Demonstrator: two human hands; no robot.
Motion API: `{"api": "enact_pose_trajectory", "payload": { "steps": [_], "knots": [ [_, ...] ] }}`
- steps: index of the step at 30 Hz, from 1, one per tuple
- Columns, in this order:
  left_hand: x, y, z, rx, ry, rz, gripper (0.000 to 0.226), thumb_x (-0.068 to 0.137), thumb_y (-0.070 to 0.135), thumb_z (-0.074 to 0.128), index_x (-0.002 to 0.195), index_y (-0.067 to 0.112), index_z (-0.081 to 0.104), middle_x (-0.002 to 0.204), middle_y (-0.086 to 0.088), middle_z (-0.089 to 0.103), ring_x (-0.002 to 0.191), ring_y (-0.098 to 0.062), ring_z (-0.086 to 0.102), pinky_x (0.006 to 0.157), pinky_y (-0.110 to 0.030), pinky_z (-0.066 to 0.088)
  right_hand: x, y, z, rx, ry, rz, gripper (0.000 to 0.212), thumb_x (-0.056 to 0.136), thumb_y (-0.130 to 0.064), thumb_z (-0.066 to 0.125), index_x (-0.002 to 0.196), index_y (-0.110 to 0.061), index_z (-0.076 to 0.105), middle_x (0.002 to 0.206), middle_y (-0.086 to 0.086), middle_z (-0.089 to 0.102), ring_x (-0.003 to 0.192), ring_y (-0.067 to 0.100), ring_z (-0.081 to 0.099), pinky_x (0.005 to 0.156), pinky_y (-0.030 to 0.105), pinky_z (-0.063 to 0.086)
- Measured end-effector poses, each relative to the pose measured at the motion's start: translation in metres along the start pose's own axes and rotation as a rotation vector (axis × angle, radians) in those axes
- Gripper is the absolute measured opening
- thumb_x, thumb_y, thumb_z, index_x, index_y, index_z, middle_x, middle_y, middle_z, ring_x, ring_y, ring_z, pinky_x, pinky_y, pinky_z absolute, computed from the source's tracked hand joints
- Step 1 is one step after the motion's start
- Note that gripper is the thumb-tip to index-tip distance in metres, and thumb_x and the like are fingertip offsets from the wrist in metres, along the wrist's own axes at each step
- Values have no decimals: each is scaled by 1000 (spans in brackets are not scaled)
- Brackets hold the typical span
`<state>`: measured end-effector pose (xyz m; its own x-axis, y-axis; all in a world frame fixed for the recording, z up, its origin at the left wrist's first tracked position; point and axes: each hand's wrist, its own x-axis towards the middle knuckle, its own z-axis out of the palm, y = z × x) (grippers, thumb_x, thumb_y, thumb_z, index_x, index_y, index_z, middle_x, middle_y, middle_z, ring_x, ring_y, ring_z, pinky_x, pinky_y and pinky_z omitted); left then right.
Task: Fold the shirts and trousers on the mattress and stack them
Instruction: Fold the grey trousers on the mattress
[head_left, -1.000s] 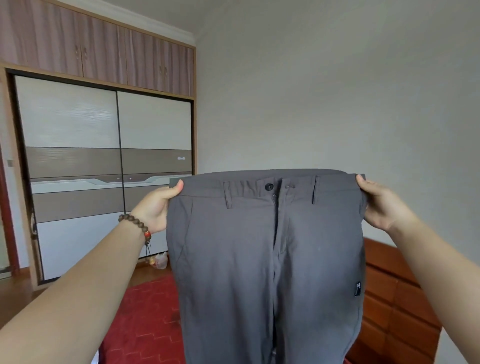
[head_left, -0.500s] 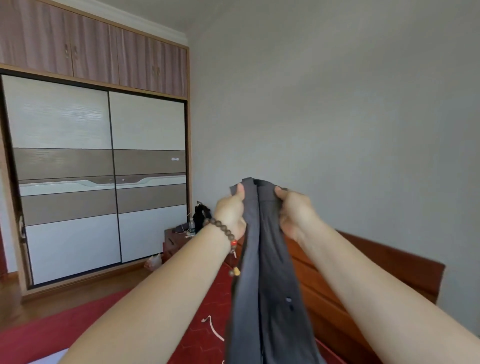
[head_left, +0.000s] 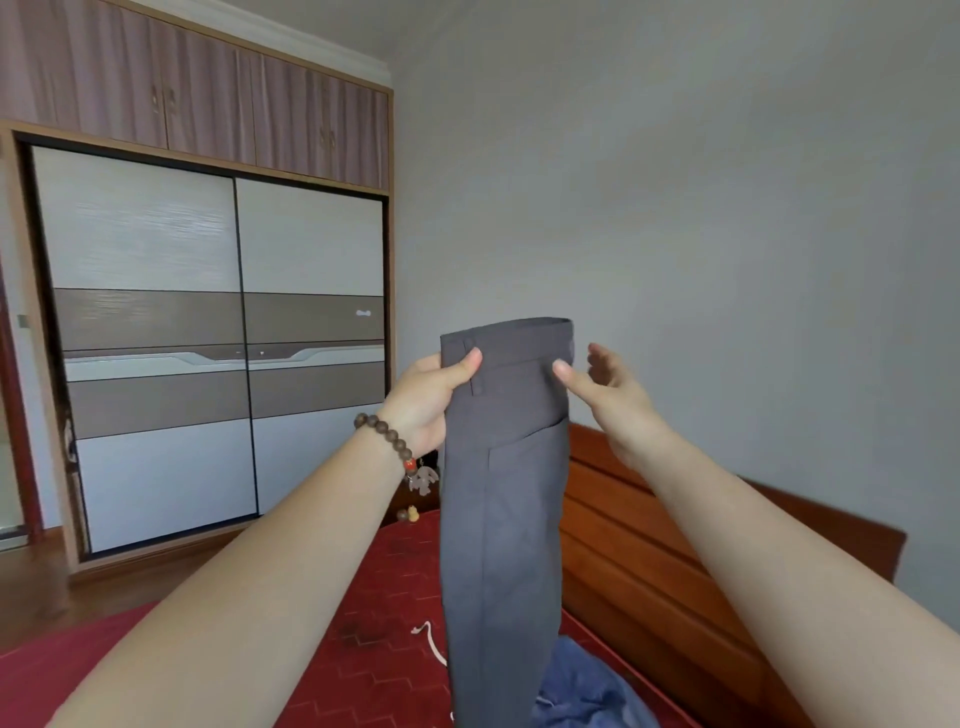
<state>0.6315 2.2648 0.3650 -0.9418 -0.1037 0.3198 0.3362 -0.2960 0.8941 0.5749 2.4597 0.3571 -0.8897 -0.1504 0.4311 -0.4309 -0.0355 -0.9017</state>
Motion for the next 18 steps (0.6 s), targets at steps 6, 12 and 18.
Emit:
{"api": "enact_pose_trajectory", "payload": {
  "steps": [6, 12, 18],
  "knots": [
    [-13, 34, -6, 55, -110, 66, 27, 97, 14, 48, 118, 1, 59, 104, -12, 69, 86, -20, 70, 77, -37, 59, 7, 1, -14, 417, -387, 125, 43, 75, -13, 68, 117, -4, 63, 102, 10, 74, 89, 19, 72, 68, 30, 57],
    [-22, 46, -34, 79, 55, 159, 30, 89, 28, 59, 106, 6, 66, 100, -8, 73, 89, -19, 69, 75, -32, 59, 7, -18, 2, 478, -347, -10, 38, 70, -6, 71, 108, -4, 65, 97, 12, 74, 83, 22, 72, 66, 33, 58],
    [-53, -16, -63, 136, 72, -40, 33, 70, 19, 71, 100, 6, 70, 106, -15, 71, 88, -23, 71, 70, -35, 59, 2, -17, 20, 482, -211, -33, 36, 77, 1, 72, 112, 1, 64, 103, 16, 72, 85, 25, 71, 69, 35, 59]
  ]
}}
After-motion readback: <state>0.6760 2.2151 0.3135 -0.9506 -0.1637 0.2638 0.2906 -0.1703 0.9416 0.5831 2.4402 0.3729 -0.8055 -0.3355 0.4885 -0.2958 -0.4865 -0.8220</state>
